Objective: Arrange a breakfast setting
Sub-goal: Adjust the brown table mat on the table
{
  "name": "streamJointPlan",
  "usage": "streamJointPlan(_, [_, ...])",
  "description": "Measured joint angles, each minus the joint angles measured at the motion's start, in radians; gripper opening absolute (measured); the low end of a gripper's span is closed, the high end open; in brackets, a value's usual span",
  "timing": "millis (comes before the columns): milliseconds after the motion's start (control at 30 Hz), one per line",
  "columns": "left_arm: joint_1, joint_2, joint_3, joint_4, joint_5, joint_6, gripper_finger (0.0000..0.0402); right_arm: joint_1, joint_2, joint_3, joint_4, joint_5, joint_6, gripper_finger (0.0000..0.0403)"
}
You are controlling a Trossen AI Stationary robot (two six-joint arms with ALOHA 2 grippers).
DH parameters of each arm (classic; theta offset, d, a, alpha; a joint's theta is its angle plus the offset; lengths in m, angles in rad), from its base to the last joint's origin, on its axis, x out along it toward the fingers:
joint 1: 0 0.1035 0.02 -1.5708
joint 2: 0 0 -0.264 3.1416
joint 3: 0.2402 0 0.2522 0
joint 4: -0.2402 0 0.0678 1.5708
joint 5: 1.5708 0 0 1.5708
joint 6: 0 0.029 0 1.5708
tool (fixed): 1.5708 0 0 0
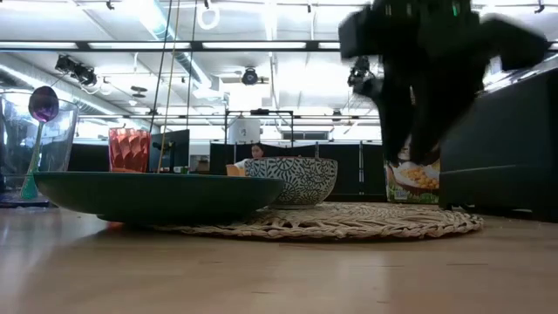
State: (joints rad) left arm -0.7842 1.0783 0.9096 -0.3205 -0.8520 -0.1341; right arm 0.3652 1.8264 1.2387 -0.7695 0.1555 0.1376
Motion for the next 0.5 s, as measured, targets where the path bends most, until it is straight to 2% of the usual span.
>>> streamJointPlan(200, [-0.029, -0.006, 0.000, -0.010, 0.001, -0.004, 0.0119, 0.016, 0.114, 0.033, 0.072, -0.021, 0.016, 0.0190])
streamJointPlan(500, [-0.040, -0.006, 0.000, -0.015, 0.001, -0.017, 0.0119, 0.004, 0.167, 0.040, 0.263, -0.104, 0.007, 0.0189])
